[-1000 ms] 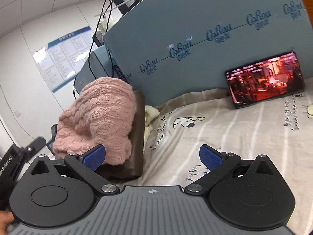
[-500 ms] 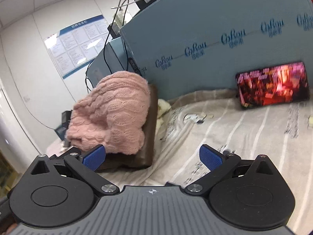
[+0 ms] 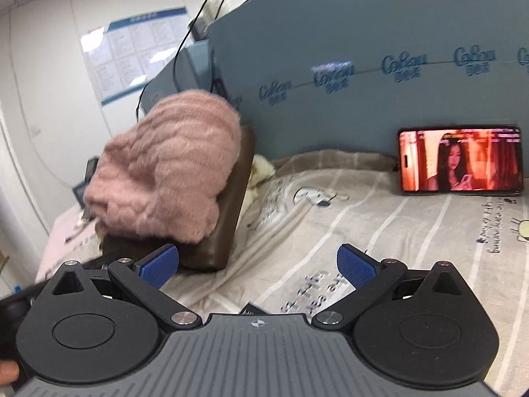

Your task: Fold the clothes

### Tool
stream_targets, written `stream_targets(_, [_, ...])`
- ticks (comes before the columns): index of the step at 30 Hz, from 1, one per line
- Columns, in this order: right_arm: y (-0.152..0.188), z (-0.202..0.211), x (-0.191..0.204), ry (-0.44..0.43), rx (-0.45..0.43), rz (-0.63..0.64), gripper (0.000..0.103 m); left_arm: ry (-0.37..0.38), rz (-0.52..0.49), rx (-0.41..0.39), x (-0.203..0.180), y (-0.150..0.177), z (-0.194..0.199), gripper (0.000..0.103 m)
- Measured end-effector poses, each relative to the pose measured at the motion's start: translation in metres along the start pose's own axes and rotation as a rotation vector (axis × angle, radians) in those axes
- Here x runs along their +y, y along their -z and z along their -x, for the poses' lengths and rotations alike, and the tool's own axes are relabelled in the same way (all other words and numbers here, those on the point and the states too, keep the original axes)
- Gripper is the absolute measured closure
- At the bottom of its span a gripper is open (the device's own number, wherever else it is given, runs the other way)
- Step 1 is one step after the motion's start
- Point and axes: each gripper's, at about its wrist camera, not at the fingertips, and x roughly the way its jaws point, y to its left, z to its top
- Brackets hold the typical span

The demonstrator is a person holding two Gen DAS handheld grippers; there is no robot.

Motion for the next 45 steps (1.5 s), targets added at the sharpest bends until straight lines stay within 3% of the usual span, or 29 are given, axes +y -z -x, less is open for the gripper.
stream_targets(5, [0.006,-0.005,0.007,-0.034,0.032,0.048,0.000,-0.014,0.017,0.000,0.002,0.001,0.000,0.000])
stream_targets(21, [0.010,-0.012,0.002,0.002,0.084,0.011,0.000,0.004,-0.017,0.019,-0.001,0.003,-0.001,0.000])
stream_targets(30, [0.013,-0.019,0.004,0.148,0.156,0.043,0.000,-0.015,-0.030,0.056,0.003,0.002,-0.006,0.000])
stream_targets(39, [0.019,-0.025,0.014,0.207,0.194,0.121,0.000,-0.038,-0.034,0.164,0.015,0.005,-0.017,0.000])
stream_targets(45, [0.018,-0.021,0.010,0.179,0.176,0.079,0.000,-0.030,-0.050,0.239,0.013,0.009,-0.027,0.000])
